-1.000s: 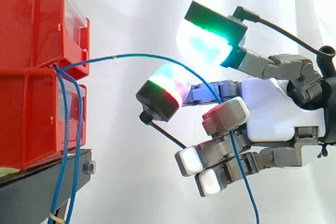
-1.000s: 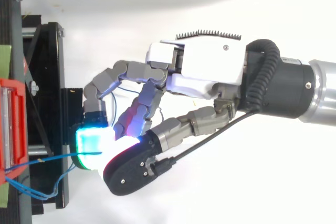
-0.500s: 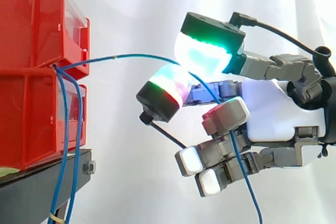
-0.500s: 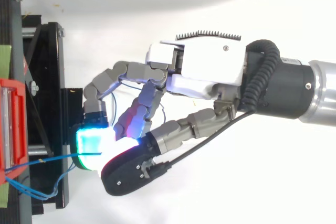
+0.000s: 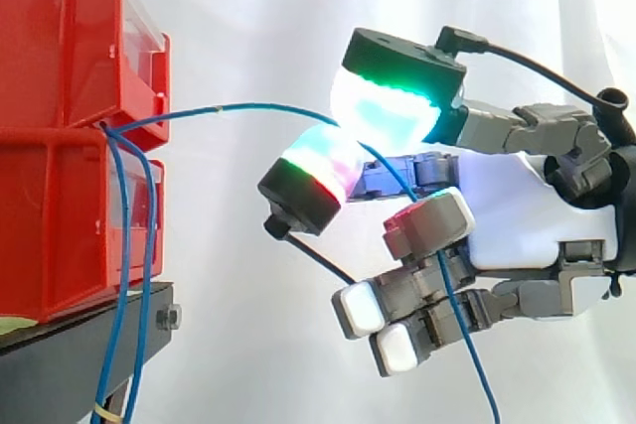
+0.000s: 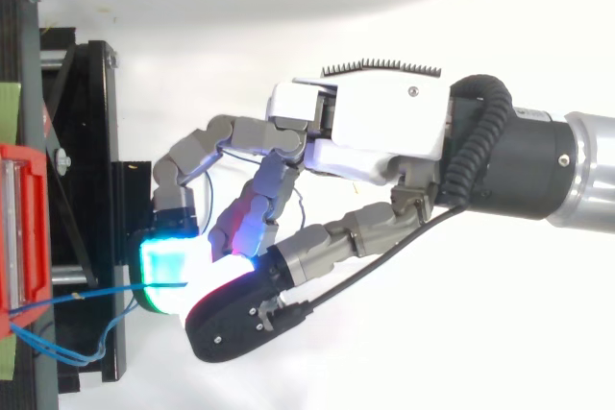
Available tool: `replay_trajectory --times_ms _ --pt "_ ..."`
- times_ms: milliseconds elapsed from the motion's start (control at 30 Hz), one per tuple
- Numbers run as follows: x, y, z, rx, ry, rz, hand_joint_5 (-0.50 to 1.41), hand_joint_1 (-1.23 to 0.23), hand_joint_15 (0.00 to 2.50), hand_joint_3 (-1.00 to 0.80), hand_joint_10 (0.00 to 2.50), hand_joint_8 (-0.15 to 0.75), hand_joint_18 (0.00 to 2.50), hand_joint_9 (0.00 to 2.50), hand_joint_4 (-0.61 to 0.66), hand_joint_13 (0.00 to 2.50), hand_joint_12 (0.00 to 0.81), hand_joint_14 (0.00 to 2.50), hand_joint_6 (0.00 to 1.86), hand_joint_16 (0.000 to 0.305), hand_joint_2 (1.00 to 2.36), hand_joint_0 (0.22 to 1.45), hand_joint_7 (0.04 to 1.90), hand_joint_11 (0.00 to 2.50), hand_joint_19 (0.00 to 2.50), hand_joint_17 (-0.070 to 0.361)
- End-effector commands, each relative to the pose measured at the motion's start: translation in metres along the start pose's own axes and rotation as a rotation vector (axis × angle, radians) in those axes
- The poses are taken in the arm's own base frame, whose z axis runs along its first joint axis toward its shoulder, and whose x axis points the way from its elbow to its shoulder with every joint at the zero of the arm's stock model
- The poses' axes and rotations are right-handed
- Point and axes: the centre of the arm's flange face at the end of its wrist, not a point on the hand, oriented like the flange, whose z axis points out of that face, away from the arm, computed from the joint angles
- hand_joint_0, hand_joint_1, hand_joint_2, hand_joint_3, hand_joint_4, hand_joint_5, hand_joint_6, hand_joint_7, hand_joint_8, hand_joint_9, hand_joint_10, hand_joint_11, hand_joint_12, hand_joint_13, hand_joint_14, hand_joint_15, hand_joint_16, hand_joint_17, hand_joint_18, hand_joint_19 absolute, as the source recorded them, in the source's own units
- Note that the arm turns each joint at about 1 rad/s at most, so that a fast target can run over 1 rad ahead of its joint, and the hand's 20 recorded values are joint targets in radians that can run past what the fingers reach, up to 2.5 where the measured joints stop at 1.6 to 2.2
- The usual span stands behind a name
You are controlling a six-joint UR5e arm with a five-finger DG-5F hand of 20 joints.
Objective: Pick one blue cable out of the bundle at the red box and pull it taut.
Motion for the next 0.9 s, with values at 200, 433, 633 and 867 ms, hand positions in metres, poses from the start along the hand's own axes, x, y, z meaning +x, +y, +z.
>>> replay_trajectory --times_ms 200,433,633,867 --pt "-0.007 -0.013 -0.004 0.025 -0.008 -0.095 -0.05 -0.88 0.51 -0.20 0.01 0.355 0.61 1.21 -0.05 0.84 0.370 0.01 0.91 0.047 1.02 0.61 1.04 0.89 0.44 0.105" --pt "-0.012 -0.030 -0.013 0.058 -0.001 -0.299 -0.05 -0.91 0.51 -0.20 0.01 0.350 0.58 1.19 -0.02 0.83 0.362 0.02 0.91 0.044 1.02 0.63 1.05 0.90 0.43 0.100" --pt "-0.014 -0.030 -0.013 0.058 -0.003 -0.326 -0.05 -0.91 0.51 -0.20 0.01 0.347 0.56 1.19 -0.01 0.83 0.361 0.01 0.92 0.043 1.02 0.63 1.03 0.89 0.42 0.097" --pt "-0.015 -0.030 -0.013 0.059 -0.009 -0.334 -0.05 -0.90 0.50 -0.21 0.01 0.350 0.54 1.18 -0.01 0.82 0.362 0.02 0.92 0.043 1.02 0.62 1.03 0.89 0.41 0.097"
